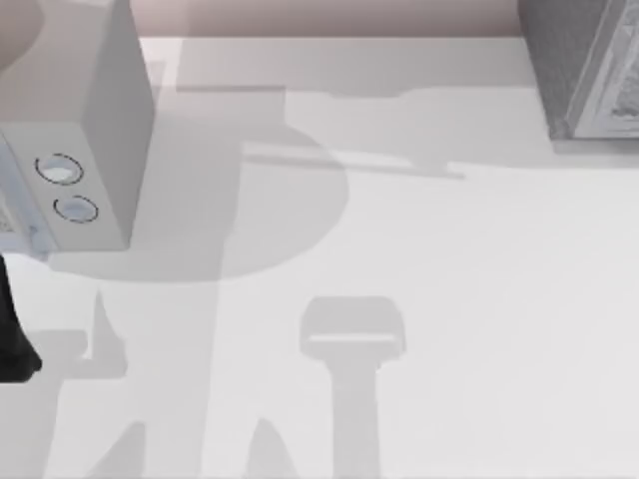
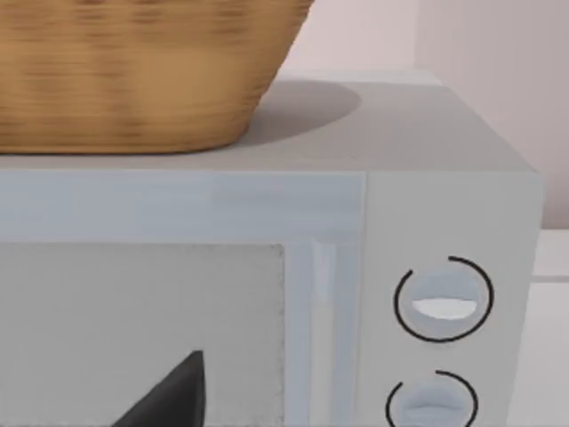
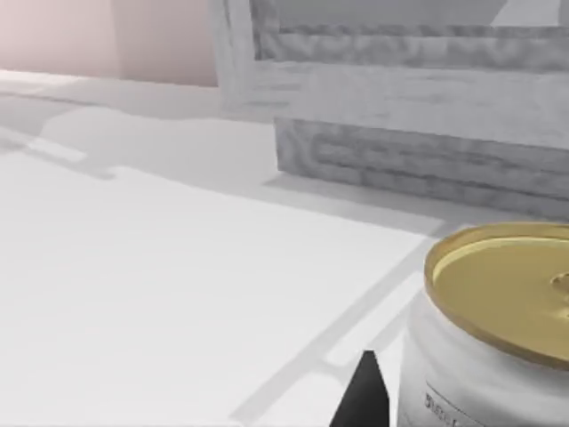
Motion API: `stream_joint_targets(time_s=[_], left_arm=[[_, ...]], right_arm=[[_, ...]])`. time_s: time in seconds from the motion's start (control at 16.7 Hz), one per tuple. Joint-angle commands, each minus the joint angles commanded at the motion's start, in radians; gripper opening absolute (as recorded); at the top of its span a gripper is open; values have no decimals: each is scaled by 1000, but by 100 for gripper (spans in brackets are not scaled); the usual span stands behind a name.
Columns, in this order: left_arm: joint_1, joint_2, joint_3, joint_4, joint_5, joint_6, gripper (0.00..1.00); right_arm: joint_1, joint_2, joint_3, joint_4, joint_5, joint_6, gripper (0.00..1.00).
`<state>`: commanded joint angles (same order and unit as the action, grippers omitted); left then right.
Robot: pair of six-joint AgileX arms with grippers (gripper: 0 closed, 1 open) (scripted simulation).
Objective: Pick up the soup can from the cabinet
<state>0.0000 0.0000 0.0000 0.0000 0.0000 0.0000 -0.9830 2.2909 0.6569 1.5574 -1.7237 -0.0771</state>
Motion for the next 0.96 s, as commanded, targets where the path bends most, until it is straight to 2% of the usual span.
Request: stream_joint_targets(time_s=[0.6,0.96], left_arm=[[0,0,0,0,0,0,100],[0,0,0,0,0,0,100]], right_arm=[[0,0,0,0,0,0,98],[0,0,0,0,0,0,100]])
